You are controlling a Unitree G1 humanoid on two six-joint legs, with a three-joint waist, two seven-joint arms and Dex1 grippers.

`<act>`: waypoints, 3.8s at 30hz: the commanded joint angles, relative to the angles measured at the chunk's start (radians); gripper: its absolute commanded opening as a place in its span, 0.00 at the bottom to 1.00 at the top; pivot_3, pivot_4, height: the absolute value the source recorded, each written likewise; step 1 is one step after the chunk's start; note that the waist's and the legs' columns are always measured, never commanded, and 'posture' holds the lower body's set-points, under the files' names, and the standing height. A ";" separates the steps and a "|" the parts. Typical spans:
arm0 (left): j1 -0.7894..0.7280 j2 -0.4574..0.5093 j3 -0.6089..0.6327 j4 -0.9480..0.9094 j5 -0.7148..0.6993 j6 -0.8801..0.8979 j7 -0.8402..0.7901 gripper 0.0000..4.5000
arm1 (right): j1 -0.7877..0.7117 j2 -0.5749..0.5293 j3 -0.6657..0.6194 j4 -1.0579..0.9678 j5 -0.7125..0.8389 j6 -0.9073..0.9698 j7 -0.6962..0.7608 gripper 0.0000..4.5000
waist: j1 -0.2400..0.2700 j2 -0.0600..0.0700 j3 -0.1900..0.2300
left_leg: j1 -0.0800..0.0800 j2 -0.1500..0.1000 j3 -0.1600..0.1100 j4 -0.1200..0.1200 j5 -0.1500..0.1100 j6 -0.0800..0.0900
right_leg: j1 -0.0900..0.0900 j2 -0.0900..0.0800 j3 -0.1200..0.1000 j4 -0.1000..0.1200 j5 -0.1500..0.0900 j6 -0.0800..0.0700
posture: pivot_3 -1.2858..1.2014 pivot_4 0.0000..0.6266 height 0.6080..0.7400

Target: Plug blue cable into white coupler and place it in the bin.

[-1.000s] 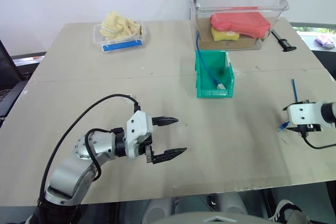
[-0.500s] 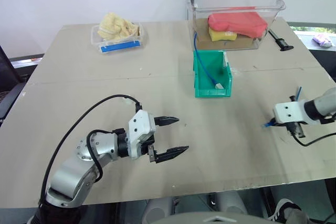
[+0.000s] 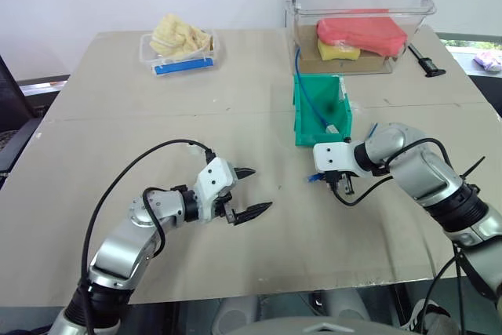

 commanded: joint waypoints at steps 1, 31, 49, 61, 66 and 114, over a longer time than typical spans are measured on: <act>-0.038 -0.019 -0.032 0.006 0.013 -0.013 -0.013 1.00 | 0.043 -0.007 -0.016 -0.033 0.013 0.057 -0.013 0.43 | 0.002 0.000 0.000 | 0.000 0.000 0.000 0.000 0.000 0.000 | 0.000 0.000 0.000 0.000 0.000 0.000 | 0.52 0.24 1.00; -0.524 -0.310 -0.363 0.542 0.299 -0.037 -0.091 0.41 | 1.151 0.111 -0.938 -0.834 0.459 -0.037 -0.457 0.96 | 0.012 0.000 -0.002 | 0.000 -0.004 0.001 0.003 -0.003 0.005 | 0.002 0.000 -0.002 0.003 -0.001 0.002 | 0.52 0.24 1.00; -0.475 -0.340 -0.114 0.369 0.113 -0.355 -0.167 0.00 | 0.850 0.558 -0.853 -0.929 0.993 0.671 -0.974 0.87 | 0.022 0.000 -0.002 | -0.001 -0.001 -0.006 0.002 -0.003 0.005 | 0.001 -0.001 -0.002 0.003 -0.001 0.001 | 0.52 0.24 1.00; -0.444 -0.339 -0.095 0.398 0.162 -0.636 -0.135 0.00 | 0.544 0.692 -0.942 -0.745 1.497 0.678 -1.435 0.58 | 0.017 0.001 -0.002 | -0.002 -0.005 -0.005 0.002 -0.003 0.005 | 0.000 0.000 -0.002 0.003 0.000 0.001 | 0.52 0.24 1.00; -0.439 -0.333 -0.101 0.402 0.164 -0.656 -0.140 0.00 | 0.523 0.609 -0.898 -0.693 1.648 0.593 -1.550 0.58 | 0.003 0.001 -0.002 | -0.001 -0.005 -0.006 0.002 -0.003 0.005 | 0.000 0.000 -0.002 0.004 0.000 0.001 | 0.52 0.24 1.00; -0.636 0.178 0.114 1.261 0.203 -0.511 -0.458 0.88 | 0.540 0.218 -0.611 -0.544 1.765 0.240 -1.507 0.00 | -0.003 0.000 -0.001 | -0.003 -0.004 0.000 0.001 -0.003 0.005 | 0.000 0.001 -0.004 0.003 -0.001 0.001 | 0.52 0.24 1.00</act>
